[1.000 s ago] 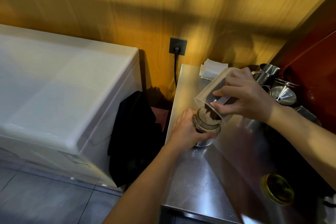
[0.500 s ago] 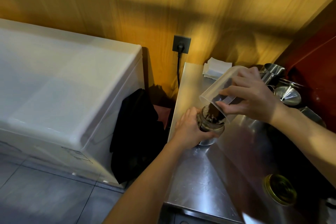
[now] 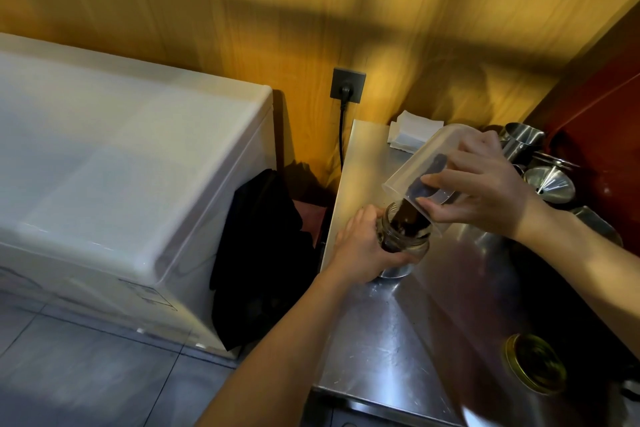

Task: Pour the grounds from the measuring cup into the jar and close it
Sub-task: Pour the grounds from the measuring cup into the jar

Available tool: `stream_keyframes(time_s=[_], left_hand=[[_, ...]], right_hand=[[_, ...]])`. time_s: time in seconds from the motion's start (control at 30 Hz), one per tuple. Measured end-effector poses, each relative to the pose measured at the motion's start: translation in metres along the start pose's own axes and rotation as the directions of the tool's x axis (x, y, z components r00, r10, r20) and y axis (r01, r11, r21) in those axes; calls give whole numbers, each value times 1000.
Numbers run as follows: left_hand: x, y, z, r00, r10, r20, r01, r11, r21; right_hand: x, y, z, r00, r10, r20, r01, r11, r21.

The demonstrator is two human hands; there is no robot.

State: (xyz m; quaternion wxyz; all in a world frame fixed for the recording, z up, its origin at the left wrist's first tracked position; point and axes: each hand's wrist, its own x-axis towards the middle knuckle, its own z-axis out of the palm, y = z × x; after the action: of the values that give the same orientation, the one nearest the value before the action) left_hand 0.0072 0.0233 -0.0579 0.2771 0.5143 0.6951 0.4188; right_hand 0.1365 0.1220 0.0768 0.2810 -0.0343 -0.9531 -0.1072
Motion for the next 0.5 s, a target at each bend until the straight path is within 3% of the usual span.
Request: stream_keyframes(time_s=[0.5], left_hand=[[-2,3,-2,1000,-17,3,17,1000,19]], right_hand=[[3,-2,-2,999,-42,-6,42,999,20]])
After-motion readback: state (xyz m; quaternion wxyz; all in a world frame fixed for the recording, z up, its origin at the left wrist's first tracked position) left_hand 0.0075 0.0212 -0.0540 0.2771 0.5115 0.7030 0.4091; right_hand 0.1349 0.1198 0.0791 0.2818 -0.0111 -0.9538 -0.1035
